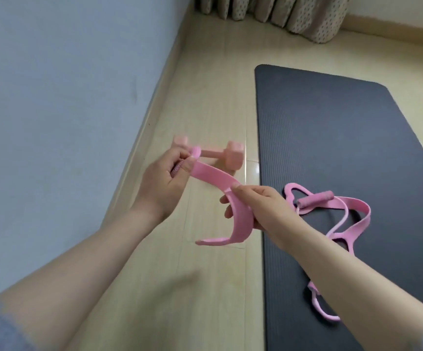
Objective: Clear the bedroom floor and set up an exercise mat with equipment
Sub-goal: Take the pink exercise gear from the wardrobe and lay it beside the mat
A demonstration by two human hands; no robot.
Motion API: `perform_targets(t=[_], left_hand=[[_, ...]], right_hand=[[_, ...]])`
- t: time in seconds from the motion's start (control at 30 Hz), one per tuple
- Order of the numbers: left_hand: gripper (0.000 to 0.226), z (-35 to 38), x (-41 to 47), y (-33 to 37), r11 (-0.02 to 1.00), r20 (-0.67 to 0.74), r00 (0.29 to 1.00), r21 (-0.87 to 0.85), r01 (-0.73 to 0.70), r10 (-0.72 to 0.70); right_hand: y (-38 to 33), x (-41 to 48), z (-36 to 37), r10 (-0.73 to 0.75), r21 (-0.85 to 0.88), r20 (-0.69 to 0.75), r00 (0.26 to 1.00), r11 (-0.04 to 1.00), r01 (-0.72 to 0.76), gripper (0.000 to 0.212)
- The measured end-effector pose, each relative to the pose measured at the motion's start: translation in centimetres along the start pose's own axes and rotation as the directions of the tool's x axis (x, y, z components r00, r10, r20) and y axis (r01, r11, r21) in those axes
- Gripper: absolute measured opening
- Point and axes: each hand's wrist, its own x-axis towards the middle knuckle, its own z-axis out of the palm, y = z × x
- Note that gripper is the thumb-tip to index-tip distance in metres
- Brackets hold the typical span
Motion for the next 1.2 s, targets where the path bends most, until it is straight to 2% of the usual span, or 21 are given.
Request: perform_targets(t=[0.2,0.33,0.37,0.47,0.57,0.7,0.8,0.87,0.97,1.03,1.13,1.2], left_hand=[[0.033,-2.2,-2.6,-1.5,0.988,-0.068,0.986,-0.024,0.153,-0.154],[0.058,-2.6,-2.8,-2.6,0.982,-0.146,0.978,0.087,0.166,-0.152],[0.056,-2.4,-2.6,-2.7,0.975,-0.137,0.980,0.150,0.164,-0.144],[0.043,-1.6,-1.9,-3.8,0.940,-0.066,0.987,0.301,0.160,-0.147],[0.039,-1.0,-0.2,-5.8,0.929,0.001,0.981,0.322,0.181,-0.192],[0.021,-0.1,1.0,-7.2,0.891,0.111,0.970,0.428,0.151,-0.218],[0.044,0.5,0.6,-7.3,0.892,0.146,0.972,0.440,0.105,-0.186],[0.055,0.9,0.0,-7.8,0.850,0.164,0.975,0.524,0.042,-0.149],[0.038,1.3,-1.9,-8.6,0.814,0.145,0.986,0.581,-0.017,-0.083],[0.027,1.6,-3.2,-8.9,0.828,0.172,0.975,0.560,0.019,-0.138],[0.037,2.2,-4.4,-9.2,0.826,0.295,0.907,0.556,0.093,-0.300],[0.039,2.6,-4.7,-9.3,0.813,0.350,0.878,0.578,0.071,-0.326]], right_hand=[[-1.0,1.2,3.6,0.066,-0.041,0.010,0.998,0.997,-0.066,0.035],[-0.4,1.2,6.0,0.089,0.031,0.043,0.995,0.995,-0.090,0.032],[-0.2,0.9,6.5,0.113,0.082,0.050,0.992,0.990,-0.117,0.030],[1.1,-0.2,7.3,0.134,0.216,0.099,0.986,0.964,-0.153,0.029],[3.6,-0.5,7.7,0.136,0.223,0.113,0.984,0.962,-0.158,0.029],[7.4,-0.8,8.6,0.222,0.259,0.068,0.973,0.937,-0.233,0.026],[9.2,-1.2,9.3,0.265,0.338,0.095,0.960,0.898,-0.281,0.023],[10.3,-1.4,9.5,0.277,0.348,0.097,0.956,0.890,-0.294,0.021],[11.8,-1.4,10.0,0.292,0.350,0.081,0.953,0.887,-0.301,0.021],[12.4,-1.3,10.3,0.323,0.340,0.062,0.944,0.883,-0.324,0.022],[12.8,-1.4,10.6,0.347,0.250,0.029,0.937,0.905,-0.343,0.024],[12.9,-1.6,10.6,0.348,0.228,0.021,0.937,0.911,-0.343,0.024]])
